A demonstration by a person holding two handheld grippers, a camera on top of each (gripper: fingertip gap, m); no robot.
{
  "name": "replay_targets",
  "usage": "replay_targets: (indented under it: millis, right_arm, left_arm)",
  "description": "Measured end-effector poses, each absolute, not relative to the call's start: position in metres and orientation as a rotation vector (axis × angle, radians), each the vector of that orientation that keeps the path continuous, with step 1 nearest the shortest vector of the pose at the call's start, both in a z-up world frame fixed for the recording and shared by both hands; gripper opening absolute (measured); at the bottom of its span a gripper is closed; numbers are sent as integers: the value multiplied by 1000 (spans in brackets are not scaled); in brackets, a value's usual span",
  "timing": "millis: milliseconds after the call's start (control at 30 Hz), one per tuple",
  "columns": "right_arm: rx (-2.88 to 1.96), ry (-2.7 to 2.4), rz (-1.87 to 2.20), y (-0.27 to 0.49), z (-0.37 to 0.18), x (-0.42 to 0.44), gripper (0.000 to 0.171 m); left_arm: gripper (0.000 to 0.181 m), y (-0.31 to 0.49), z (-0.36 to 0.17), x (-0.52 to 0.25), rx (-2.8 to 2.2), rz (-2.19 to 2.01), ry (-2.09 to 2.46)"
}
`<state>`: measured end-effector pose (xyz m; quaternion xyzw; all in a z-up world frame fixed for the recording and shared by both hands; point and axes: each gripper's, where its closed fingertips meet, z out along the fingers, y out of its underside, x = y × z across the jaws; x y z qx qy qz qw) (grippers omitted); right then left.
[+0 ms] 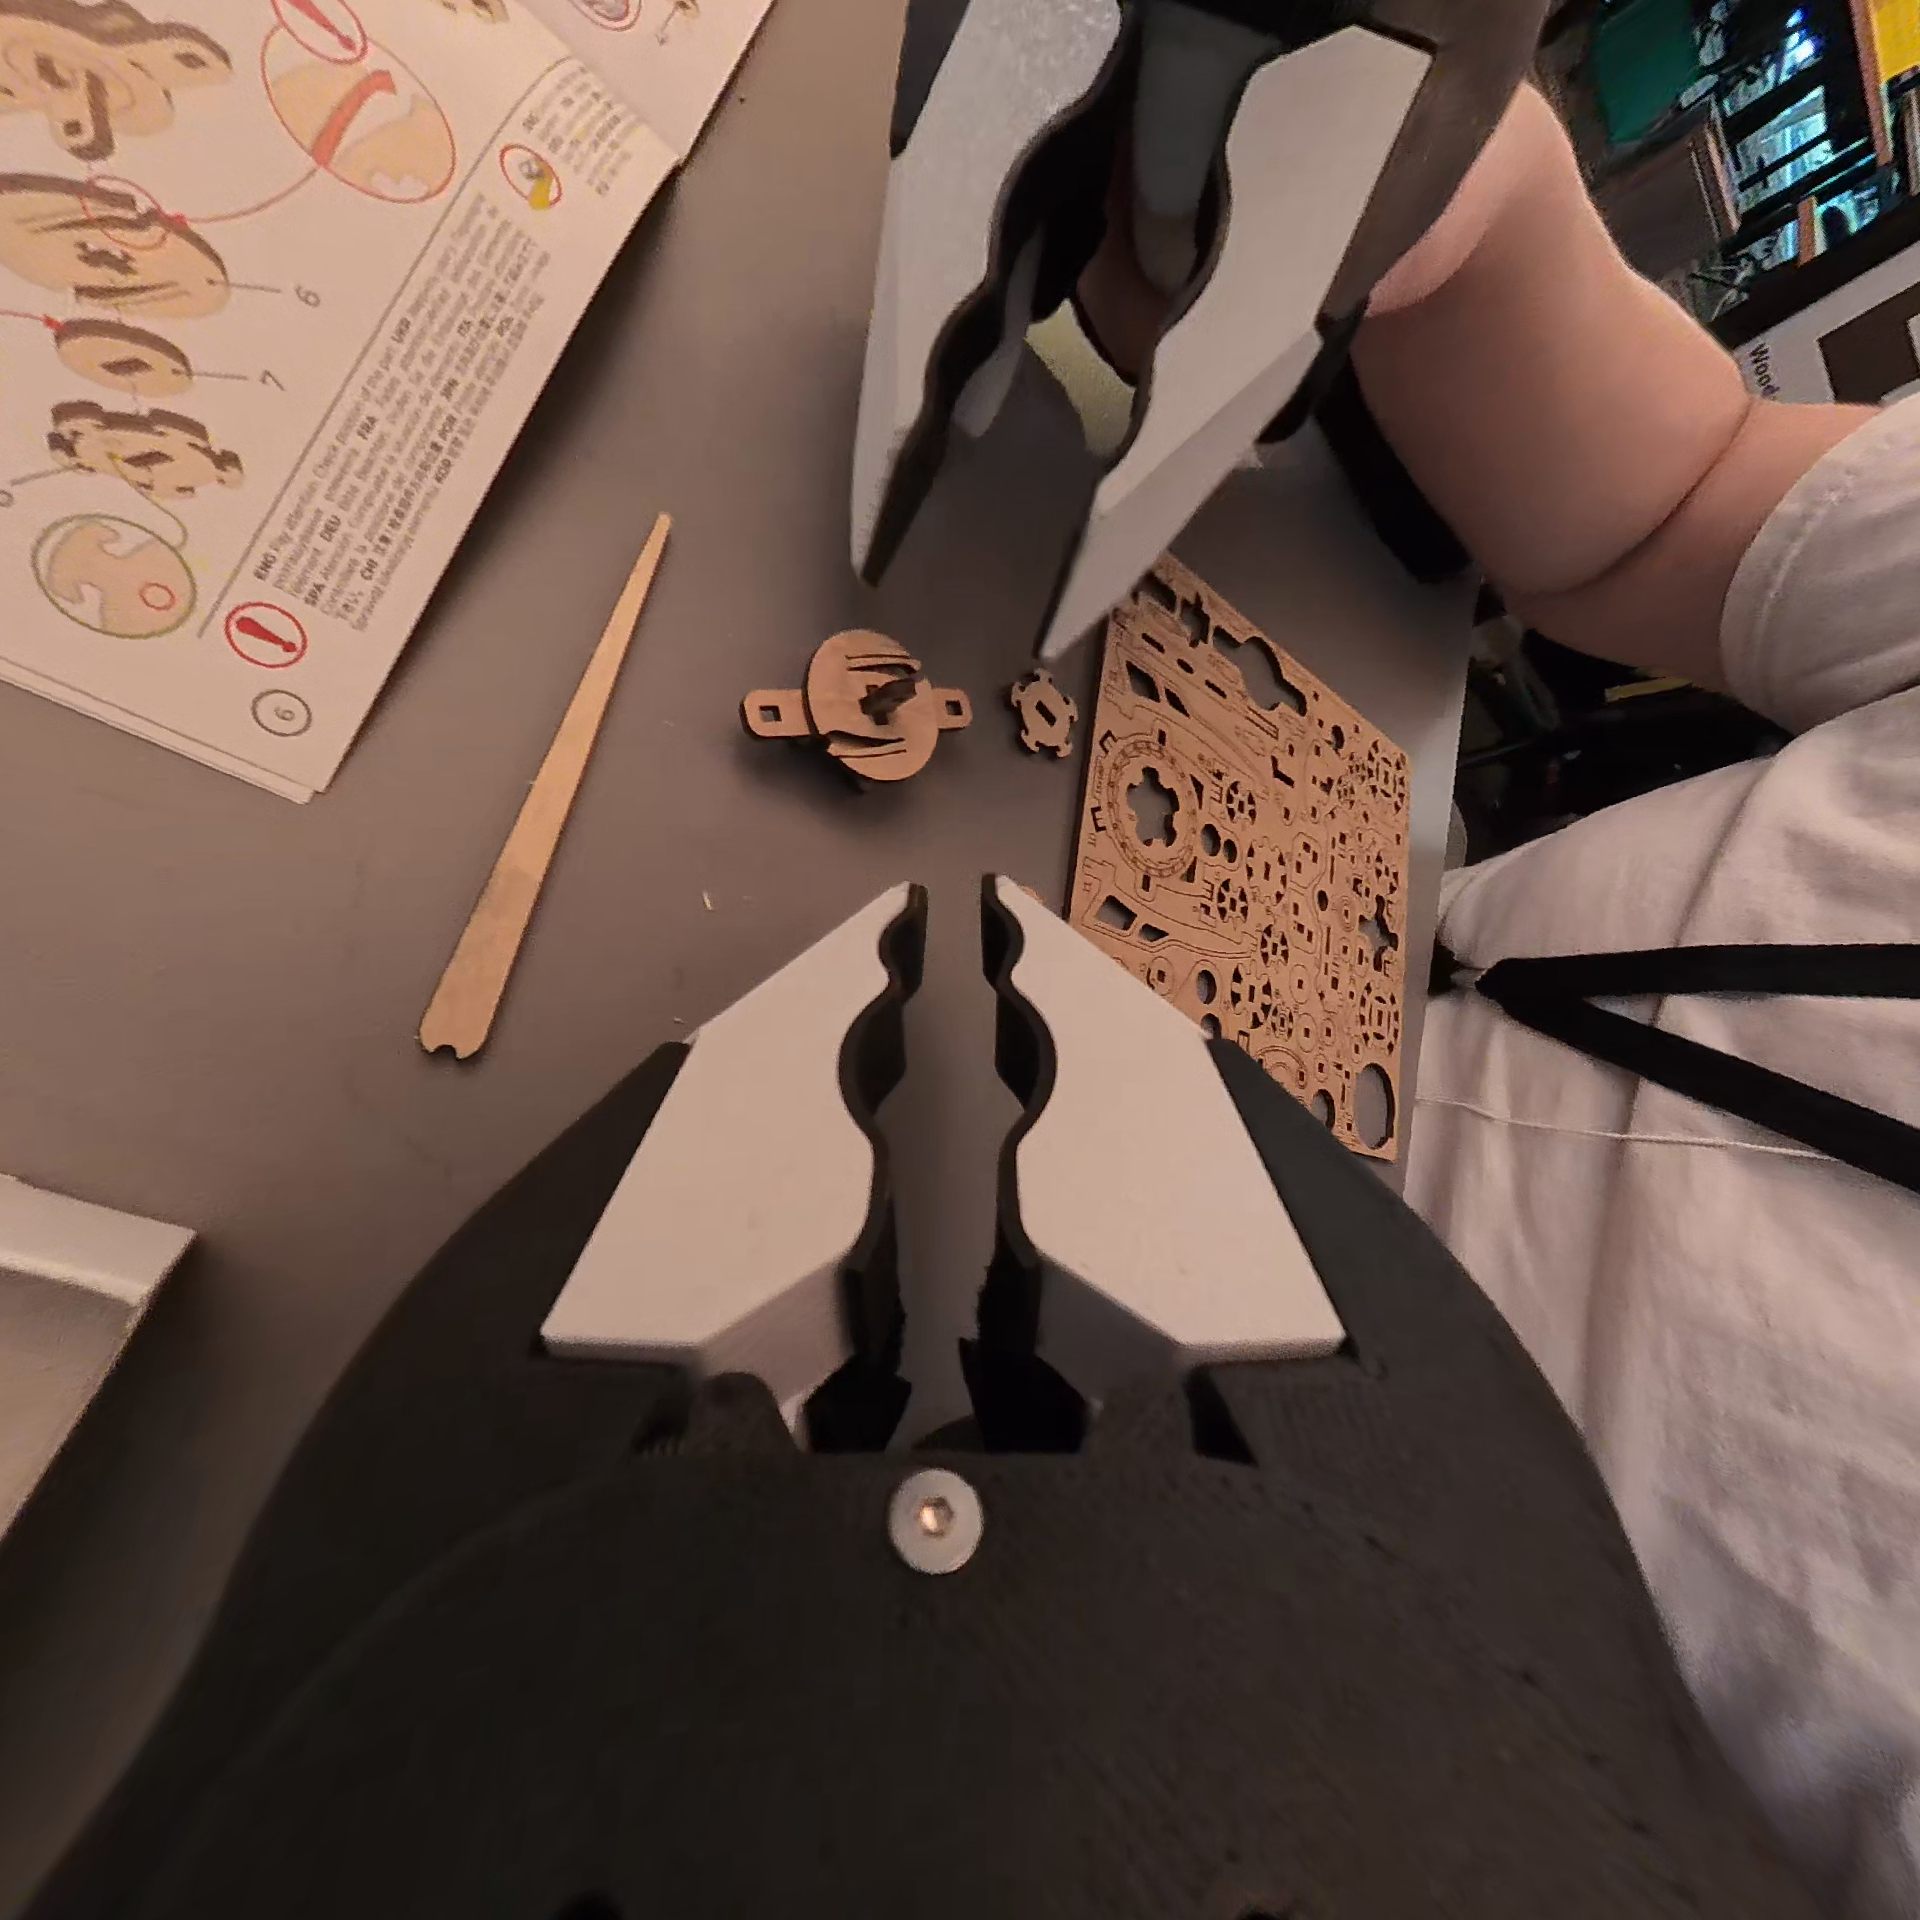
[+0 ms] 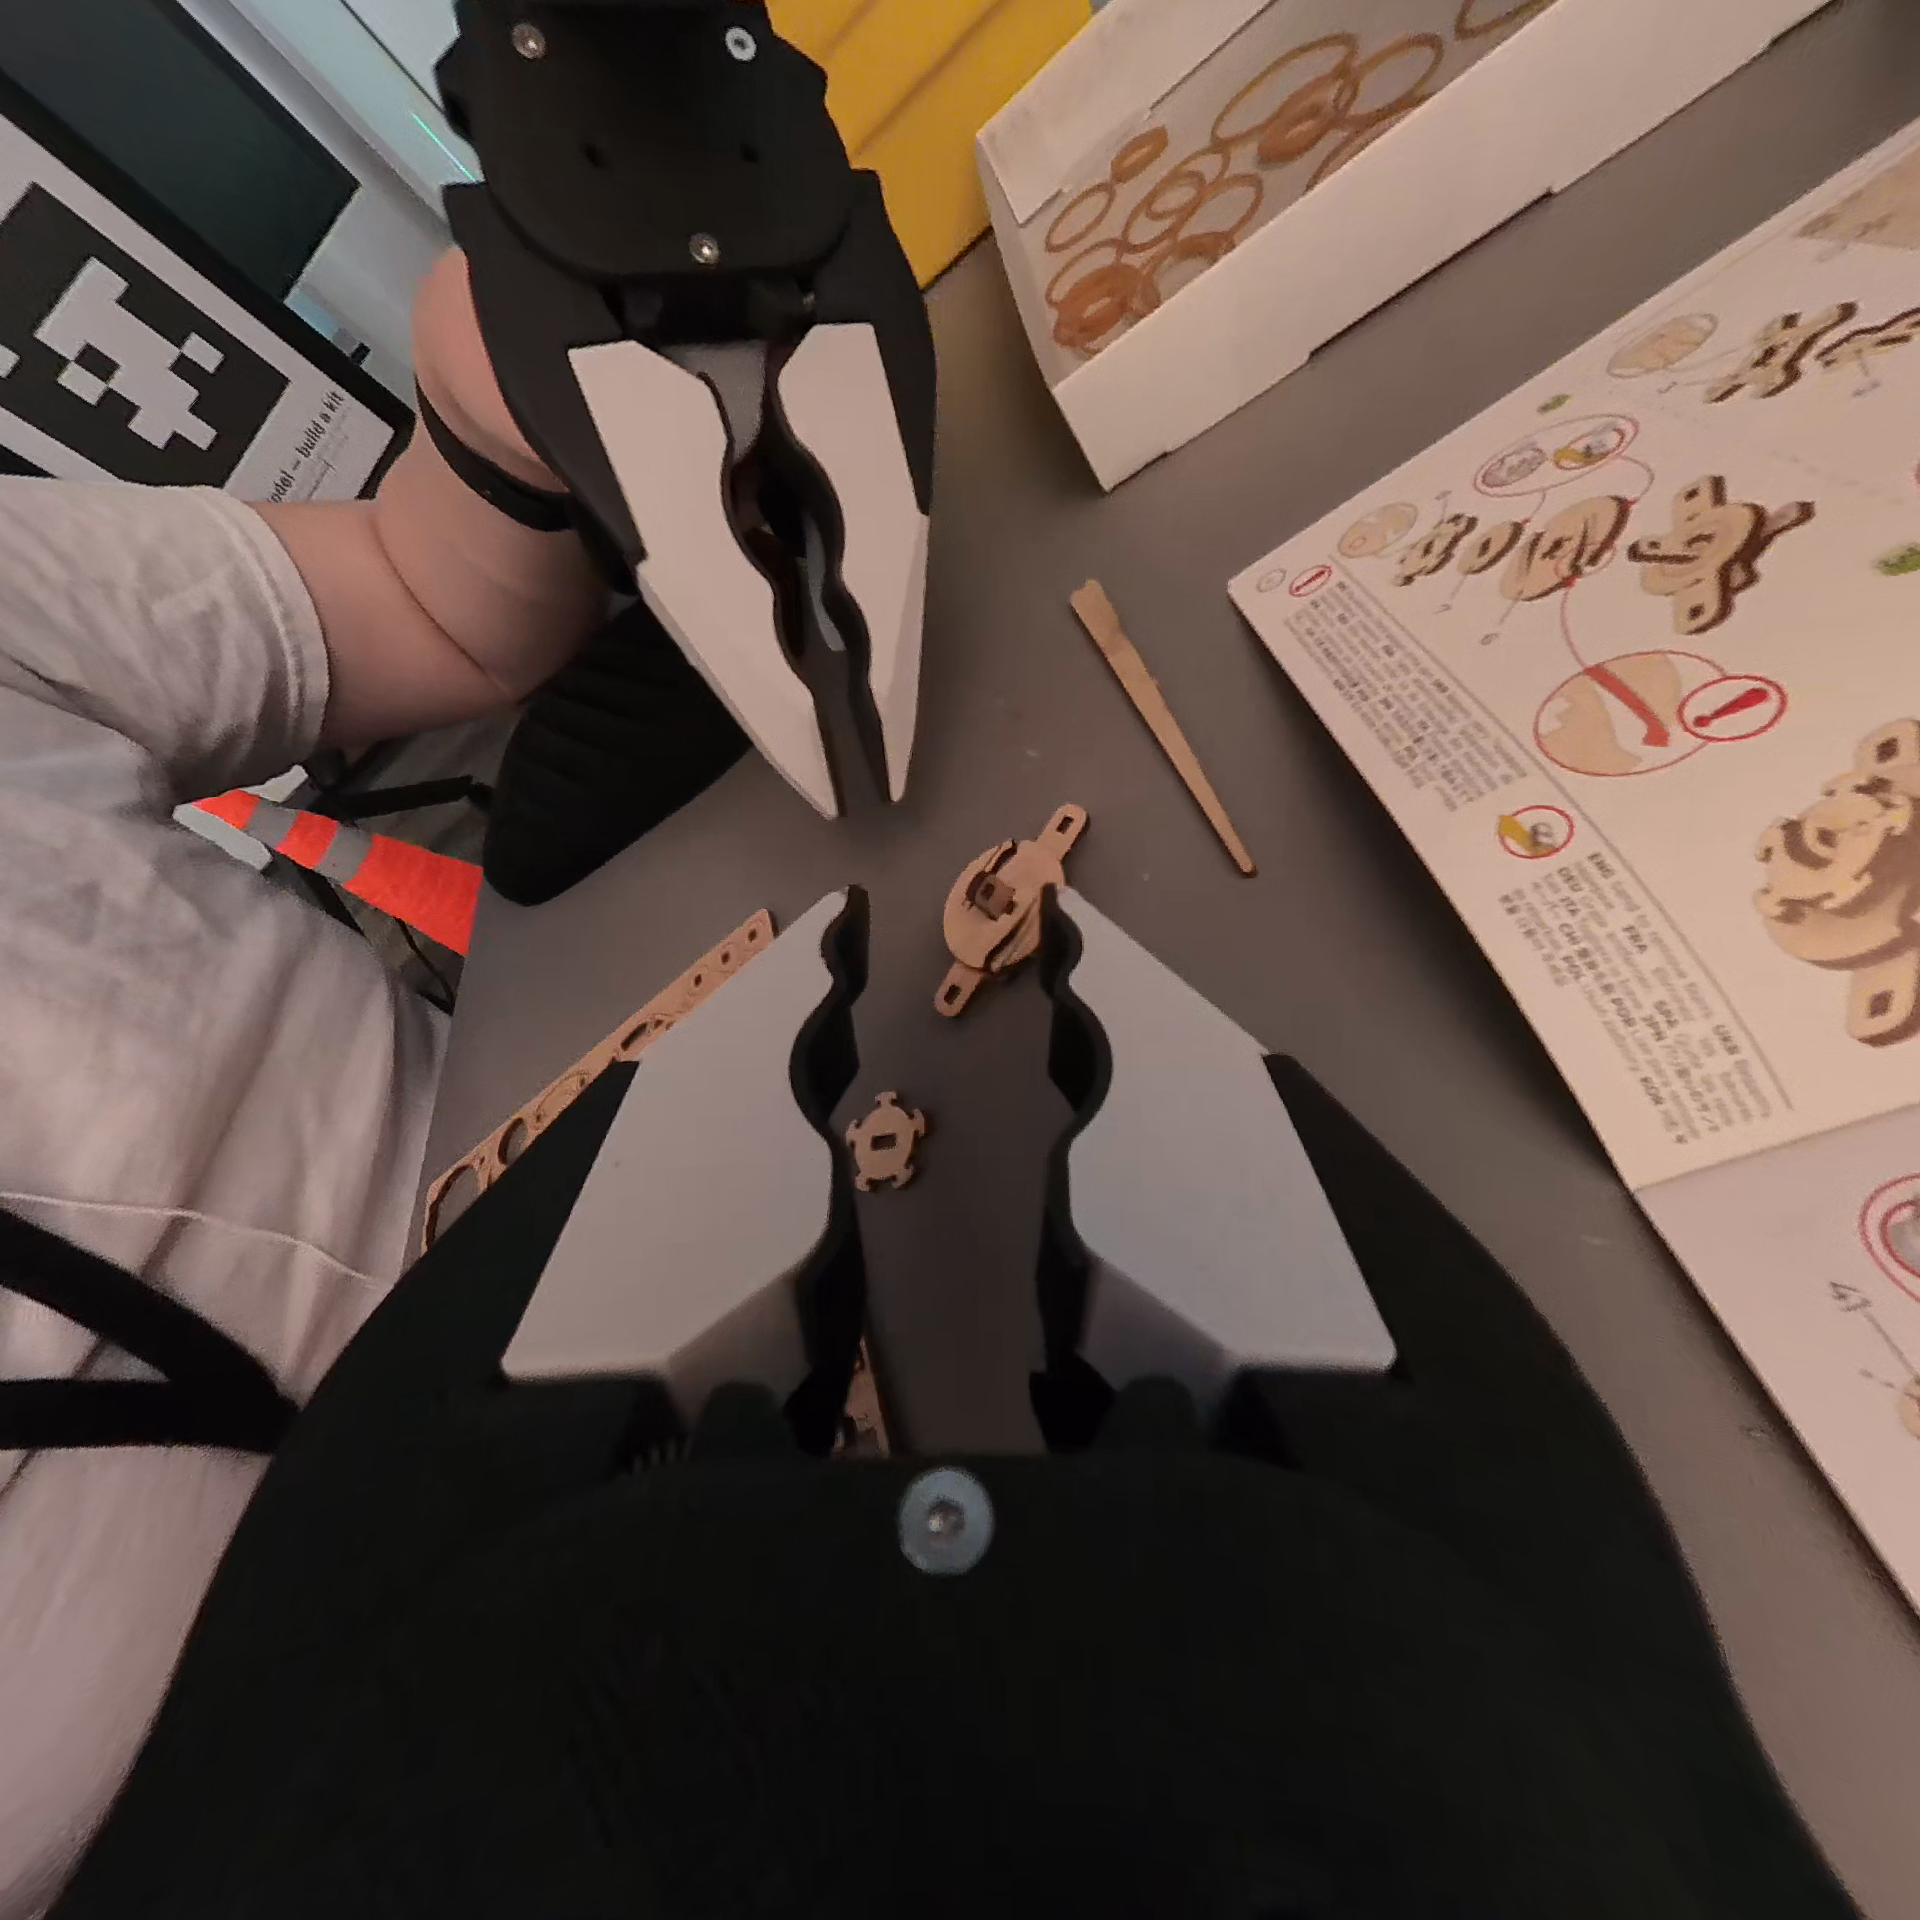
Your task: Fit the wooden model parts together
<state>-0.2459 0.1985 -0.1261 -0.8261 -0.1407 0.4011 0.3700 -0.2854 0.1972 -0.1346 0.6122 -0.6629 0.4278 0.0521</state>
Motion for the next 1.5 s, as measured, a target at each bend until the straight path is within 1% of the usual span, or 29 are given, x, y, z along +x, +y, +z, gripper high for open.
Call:
replay_targets:
  millis: [133, 400, 700, 833, 1000, 1200, 1300, 1500]
  right_arm:
    - [-2152, -466, 976, 188, -132, -240, 29]
    - [-2167, -564, 933, 189, -143, -248, 29]
    - [-2117, -539, 920, 191, -141, -245, 28]
    - [-2086, -502, 915, 193, -136, -241, 24]
    - [-2080, -515, 945, 191, -135, -243, 19]
    - [-2125, -570, 921, 187, -142, -247, 16]
    - [-2136, -583, 929, 186, -144, -249, 12]
    - [-2132, -561, 906, 189, -143, -246, 11]
  left_arm:
    - [9, 201, -131, -286, 1874, 1306, -2019]
    - [9, 204, -139, -285, 1886, 1286, -2001]
    - [8, 201, -150, -275, 1919, 1279, -2070]
    - [7, 207, -157, -269, 1967, 1229, -2181]
    - [10, 210, -152, -263, 1970, 1269, -2256]
    - [24, 205, -143, -252, 1895, 1400, -2414]
    - [23, 201, -145, -254, 1840, 1408, -2463]
    - [20, 194, -147, -259, 1774, 1408, -2406]
